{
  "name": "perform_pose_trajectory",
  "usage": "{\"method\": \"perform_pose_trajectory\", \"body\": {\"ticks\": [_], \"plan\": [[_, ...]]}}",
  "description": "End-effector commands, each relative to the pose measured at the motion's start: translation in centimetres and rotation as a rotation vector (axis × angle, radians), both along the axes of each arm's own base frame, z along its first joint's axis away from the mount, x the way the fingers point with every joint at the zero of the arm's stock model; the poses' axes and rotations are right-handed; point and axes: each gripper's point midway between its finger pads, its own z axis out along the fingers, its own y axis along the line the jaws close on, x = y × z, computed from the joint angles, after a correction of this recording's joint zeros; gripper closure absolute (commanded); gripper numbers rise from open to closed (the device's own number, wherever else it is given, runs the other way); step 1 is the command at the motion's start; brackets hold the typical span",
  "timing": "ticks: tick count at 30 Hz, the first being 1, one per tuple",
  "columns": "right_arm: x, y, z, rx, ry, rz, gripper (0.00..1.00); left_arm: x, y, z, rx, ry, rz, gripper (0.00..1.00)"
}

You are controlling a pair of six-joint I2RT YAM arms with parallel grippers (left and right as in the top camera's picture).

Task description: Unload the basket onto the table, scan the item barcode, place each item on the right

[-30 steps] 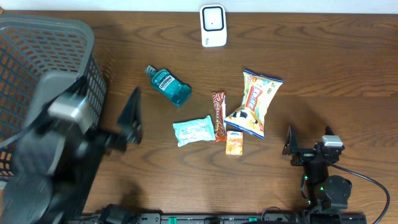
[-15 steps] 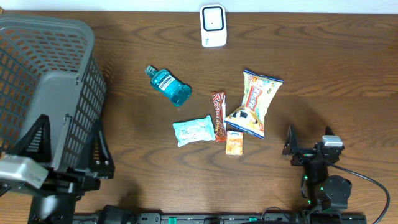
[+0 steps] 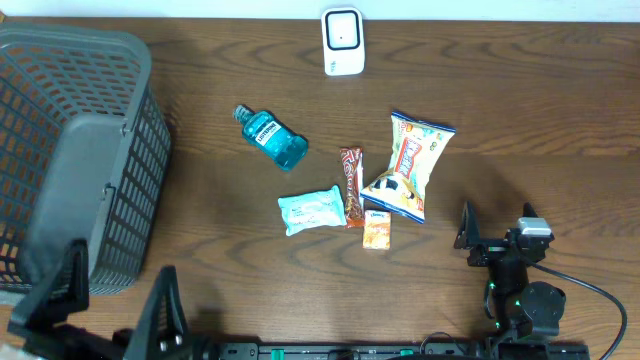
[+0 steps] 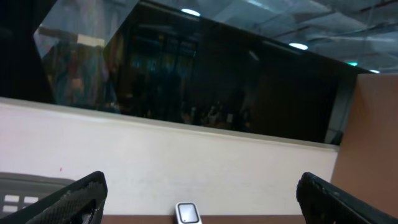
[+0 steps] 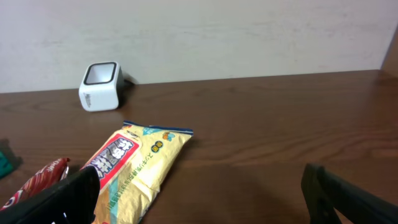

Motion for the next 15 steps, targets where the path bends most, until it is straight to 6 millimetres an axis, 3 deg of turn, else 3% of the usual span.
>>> {"method": "perform_pose_trajectory", "body": {"ticks": [1, 12, 15], "plan": [[0.0, 0.0, -0.1, -0.012, 0.004, 0.001, 0.01, -1.5, -0.8, -0.6, 0.008, -0.019, -0.039, 0.02], [0.0, 0.0, -0.1, -0.012, 0.004, 0.001, 0.01, -5.4, -0.7, -1.6, 0.01, -0.118, -0.028, 0.02], [0.0, 0.0, -0.1, -0.012, 0.004, 0.001, 0.01, -5.6, -0.7, -1.9, 0.011, -0.111, -0.026, 0.02]]}}
